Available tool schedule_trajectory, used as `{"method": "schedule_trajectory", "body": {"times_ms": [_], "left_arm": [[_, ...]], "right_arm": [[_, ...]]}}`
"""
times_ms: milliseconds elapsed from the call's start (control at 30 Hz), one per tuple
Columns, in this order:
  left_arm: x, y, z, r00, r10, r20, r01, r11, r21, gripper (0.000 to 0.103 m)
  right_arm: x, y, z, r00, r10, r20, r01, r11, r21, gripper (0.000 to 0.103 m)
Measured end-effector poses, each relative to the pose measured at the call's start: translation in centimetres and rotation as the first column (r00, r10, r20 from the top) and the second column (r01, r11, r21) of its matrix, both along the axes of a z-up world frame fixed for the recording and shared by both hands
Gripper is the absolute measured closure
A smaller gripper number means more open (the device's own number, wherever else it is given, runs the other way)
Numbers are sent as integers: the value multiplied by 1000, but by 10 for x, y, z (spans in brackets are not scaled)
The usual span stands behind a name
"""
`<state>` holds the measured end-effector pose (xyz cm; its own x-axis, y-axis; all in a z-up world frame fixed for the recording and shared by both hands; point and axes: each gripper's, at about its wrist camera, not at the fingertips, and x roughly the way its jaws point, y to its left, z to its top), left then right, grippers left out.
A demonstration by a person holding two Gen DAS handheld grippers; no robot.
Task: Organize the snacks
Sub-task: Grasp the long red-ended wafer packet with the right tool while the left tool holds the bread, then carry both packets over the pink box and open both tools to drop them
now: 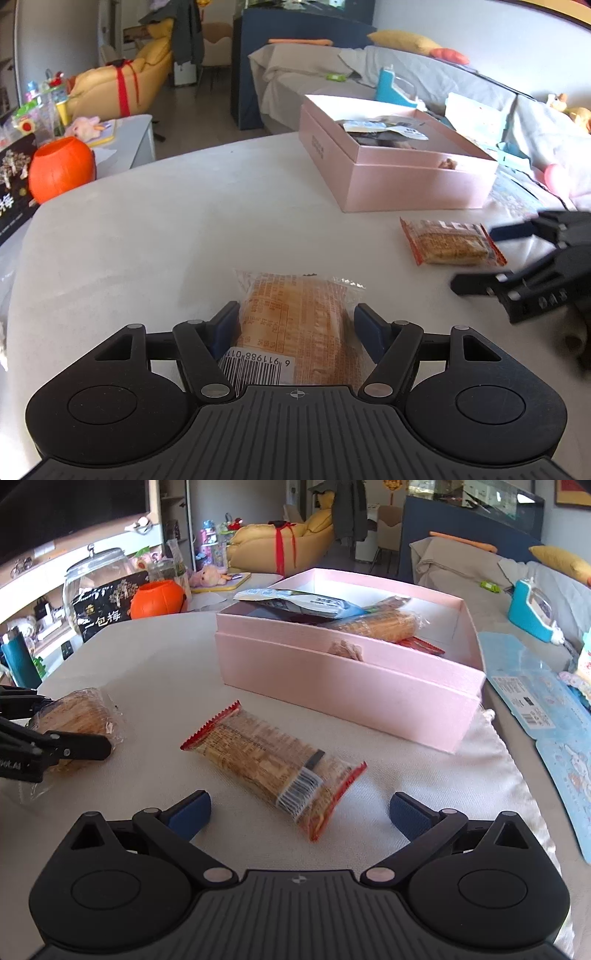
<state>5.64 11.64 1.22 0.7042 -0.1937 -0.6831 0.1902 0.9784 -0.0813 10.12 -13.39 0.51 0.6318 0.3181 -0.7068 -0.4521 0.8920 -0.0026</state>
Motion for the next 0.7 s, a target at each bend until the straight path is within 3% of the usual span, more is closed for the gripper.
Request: {"method": "schedule_trajectory", "body": {"times_ms": [133, 233, 300, 333, 367, 433, 567, 700], "left_arm": [[-6, 4, 0, 1000, -8, -4, 8, 1000, -11, 30], [-10, 5, 3, 1000, -12, -19, 11, 1000, -10, 30], [-15, 7, 6, 999, -19, -30, 19, 1000, -8, 32], [-18, 9, 9, 999, -23, -32, 23, 1000, -15, 33], [-22, 10, 12, 999, -27, -30, 27, 999, -20, 39], [-28, 10, 20, 999, -47, -15, 46, 999, -23, 46], [-30, 2, 40, 996, -84, 39, 85, 996, -28, 48], [-15, -6, 68, 988, -104, 113, 116, 988, -106, 49]], "right_arm": [[12, 14, 6, 999, 20, 36, -18, 998, -58, 1], [25, 28, 8, 998, 55, 30, -52, 996, -72, 11], [30, 33, 11, 997, 75, -2, -75, 996, -50, 31], [28, 36, 15, 995, 99, -18, -100, 994, -42, 54], [25, 40, 18, 993, 115, -21, -116, 992, -49, 68], [14, 42, 27, 993, 122, -2, -121, 990, -67, 68], [-3, 25, 48, 991, 129, 25, -128, 991, -28, 68], [-8, -5, 80, 994, 75, 85, -78, 996, 38, 68]]}}
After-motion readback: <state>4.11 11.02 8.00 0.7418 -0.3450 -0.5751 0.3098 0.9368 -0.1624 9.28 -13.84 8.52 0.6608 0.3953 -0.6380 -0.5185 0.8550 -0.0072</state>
